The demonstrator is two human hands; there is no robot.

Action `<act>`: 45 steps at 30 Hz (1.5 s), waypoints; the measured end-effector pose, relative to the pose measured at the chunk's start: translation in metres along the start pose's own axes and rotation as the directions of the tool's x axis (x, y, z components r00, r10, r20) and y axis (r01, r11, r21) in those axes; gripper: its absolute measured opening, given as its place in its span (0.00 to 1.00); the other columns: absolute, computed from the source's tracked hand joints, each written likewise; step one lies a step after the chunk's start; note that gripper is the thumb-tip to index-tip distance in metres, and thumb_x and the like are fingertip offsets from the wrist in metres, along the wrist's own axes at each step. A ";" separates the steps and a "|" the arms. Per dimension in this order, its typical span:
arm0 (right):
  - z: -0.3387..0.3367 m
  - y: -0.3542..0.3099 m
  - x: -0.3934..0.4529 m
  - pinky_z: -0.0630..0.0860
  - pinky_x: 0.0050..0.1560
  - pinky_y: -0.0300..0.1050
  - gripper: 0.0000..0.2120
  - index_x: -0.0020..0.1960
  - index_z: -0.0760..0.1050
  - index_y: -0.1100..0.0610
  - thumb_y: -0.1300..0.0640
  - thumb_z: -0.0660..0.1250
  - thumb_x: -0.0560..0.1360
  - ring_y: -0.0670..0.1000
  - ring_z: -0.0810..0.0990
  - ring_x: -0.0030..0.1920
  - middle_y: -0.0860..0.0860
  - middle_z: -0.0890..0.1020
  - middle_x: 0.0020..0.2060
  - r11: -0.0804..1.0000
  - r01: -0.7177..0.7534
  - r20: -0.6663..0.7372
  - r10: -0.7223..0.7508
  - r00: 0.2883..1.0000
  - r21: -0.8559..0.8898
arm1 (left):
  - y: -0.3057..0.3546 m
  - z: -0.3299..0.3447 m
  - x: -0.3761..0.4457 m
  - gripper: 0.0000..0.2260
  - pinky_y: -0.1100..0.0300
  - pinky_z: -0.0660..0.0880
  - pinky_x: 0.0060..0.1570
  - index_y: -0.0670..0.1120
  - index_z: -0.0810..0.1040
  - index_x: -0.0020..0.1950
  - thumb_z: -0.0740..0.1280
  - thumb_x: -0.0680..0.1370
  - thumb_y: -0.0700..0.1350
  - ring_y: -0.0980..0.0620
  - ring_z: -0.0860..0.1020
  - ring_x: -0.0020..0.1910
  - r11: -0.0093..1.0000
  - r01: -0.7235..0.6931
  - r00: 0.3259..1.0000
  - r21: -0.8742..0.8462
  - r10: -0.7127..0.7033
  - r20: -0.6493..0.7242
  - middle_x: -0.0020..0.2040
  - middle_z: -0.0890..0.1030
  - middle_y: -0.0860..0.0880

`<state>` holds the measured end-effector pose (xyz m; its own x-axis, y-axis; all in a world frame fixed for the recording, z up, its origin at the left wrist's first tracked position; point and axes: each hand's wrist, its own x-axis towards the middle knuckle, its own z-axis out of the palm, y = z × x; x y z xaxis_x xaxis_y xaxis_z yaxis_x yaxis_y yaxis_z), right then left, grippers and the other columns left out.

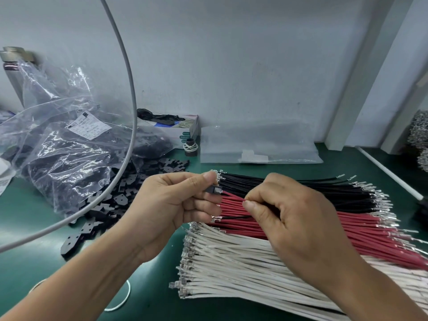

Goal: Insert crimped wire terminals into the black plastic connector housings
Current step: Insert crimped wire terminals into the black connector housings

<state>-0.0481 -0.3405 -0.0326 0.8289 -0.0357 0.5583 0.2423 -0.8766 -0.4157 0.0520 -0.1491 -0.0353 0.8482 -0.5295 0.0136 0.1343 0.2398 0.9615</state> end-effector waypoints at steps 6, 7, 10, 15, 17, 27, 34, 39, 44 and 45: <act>0.002 0.008 0.001 0.76 0.42 0.50 0.07 0.41 0.79 0.45 0.46 0.65 0.76 0.44 0.79 0.42 0.41 0.79 0.38 0.991 -0.094 0.004 0.094 0.996 0.098 | 0.000 -0.005 -0.002 0.12 0.52 0.85 0.40 0.47 0.87 0.54 0.77 0.71 0.46 0.42 0.86 0.38 0.884 -0.289 0.957 0.368 0.271 0.101 0.42 0.87 0.41; 0.003 0.007 0.001 0.76 0.42 0.50 0.07 0.41 0.79 0.45 0.45 0.66 0.76 0.44 0.79 0.42 0.41 0.80 0.39 0.989 -0.096 0.015 0.095 0.995 0.110 | 0.000 -0.006 -0.003 0.12 0.51 0.85 0.40 0.48 0.87 0.54 0.78 0.70 0.46 0.42 0.87 0.38 0.851 -0.313 0.950 0.421 0.275 0.149 0.41 0.87 0.42; 0.003 0.005 0.001 0.76 0.41 0.49 0.09 0.42 0.80 0.45 0.44 0.66 0.77 0.46 0.79 0.42 0.43 0.80 0.39 0.992 -0.051 0.025 0.049 0.999 0.118 | -0.001 -0.010 -0.001 0.07 0.52 0.82 0.35 0.51 0.88 0.48 0.77 0.71 0.48 0.44 0.86 0.33 0.790 -0.316 0.948 0.526 0.250 0.195 0.37 0.87 0.45; 0.007 0.000 0.002 0.75 0.38 0.50 0.09 0.43 0.80 0.45 0.43 0.64 0.77 0.47 0.78 0.40 0.42 0.77 0.37 0.994 0.018 0.028 -0.021 0.999 0.112 | -0.002 -0.010 -0.001 0.07 0.67 0.72 0.25 0.49 0.89 0.48 0.78 0.74 0.50 0.51 0.80 0.25 0.825 -0.309 0.944 0.472 0.206 0.259 0.35 0.86 0.45; 0.009 -0.002 0.002 0.75 0.37 0.49 0.10 0.44 0.80 0.46 0.44 0.63 0.78 0.46 0.76 0.38 0.41 0.75 0.37 0.996 0.048 0.041 -0.051 0.998 0.079 | -0.003 -0.008 -0.001 0.07 0.68 0.71 0.25 0.47 0.89 0.48 0.77 0.73 0.47 0.51 0.78 0.24 0.833 -0.292 0.945 0.469 0.175 0.276 0.34 0.85 0.44; 0.010 -0.010 0.000 0.71 0.34 0.40 0.12 0.42 0.80 0.51 0.48 0.63 0.80 0.44 0.73 0.34 0.41 0.73 0.36 0.991 0.136 -0.061 -0.136 0.989 0.008 | -0.002 -0.008 -0.001 0.06 0.62 0.72 0.24 0.50 0.89 0.49 0.76 0.74 0.48 0.52 0.73 0.23 0.826 -0.321 0.934 0.464 0.195 0.300 0.34 0.85 0.44; 0.006 -0.007 0.003 0.73 0.33 0.42 0.14 0.44 0.81 0.47 0.43 0.60 0.79 0.43 0.74 0.34 0.39 0.73 0.36 0.992 0.128 -0.048 -0.128 0.991 -0.016 | -0.004 -0.006 -0.001 0.06 0.64 0.70 0.21 0.52 0.89 0.49 0.76 0.74 0.51 0.53 0.72 0.22 0.824 -0.337 0.930 0.454 0.217 0.297 0.34 0.86 0.45; -0.009 -0.012 0.006 0.70 0.37 0.40 0.07 0.43 0.80 0.47 0.45 0.68 0.75 0.43 0.72 0.41 0.40 0.74 0.38 0.959 0.137 -0.108 -0.168 0.980 -0.249 | -0.004 -0.012 0.004 0.08 0.63 0.71 0.24 0.48 0.88 0.51 0.74 0.75 0.48 0.52 0.73 0.25 0.869 -0.279 0.950 0.408 0.190 0.246 0.36 0.85 0.43; -0.002 -0.024 -0.001 0.68 0.42 0.33 0.18 0.45 0.78 0.42 0.29 0.63 0.68 0.38 0.75 0.45 0.37 0.77 0.41 0.988 0.061 0.327 -0.011 0.945 -0.143 | -0.003 -0.019 0.008 0.12 0.70 0.69 0.25 0.43 0.86 0.57 0.72 0.74 0.44 0.50 0.74 0.26 0.898 -0.238 0.971 0.370 0.213 0.109 0.40 0.85 0.39; 0.001 -0.023 -0.003 0.67 0.41 0.32 0.18 0.47 0.78 0.41 0.29 0.64 0.68 0.37 0.75 0.47 0.36 0.78 0.43 0.993 0.042 0.367 0.001 0.930 -0.110 | -0.003 -0.019 0.009 0.13 0.70 0.69 0.25 0.43 0.85 0.58 0.71 0.74 0.44 0.50 0.74 0.26 0.901 -0.232 0.972 0.367 0.208 0.106 0.40 0.86 0.39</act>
<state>-0.0559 -0.3196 -0.0258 0.9562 0.1420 0.2558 0.2203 -0.9248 -0.3100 0.0686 -0.1391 -0.0432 0.7985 -0.5511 0.2421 -0.2645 0.0400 0.9636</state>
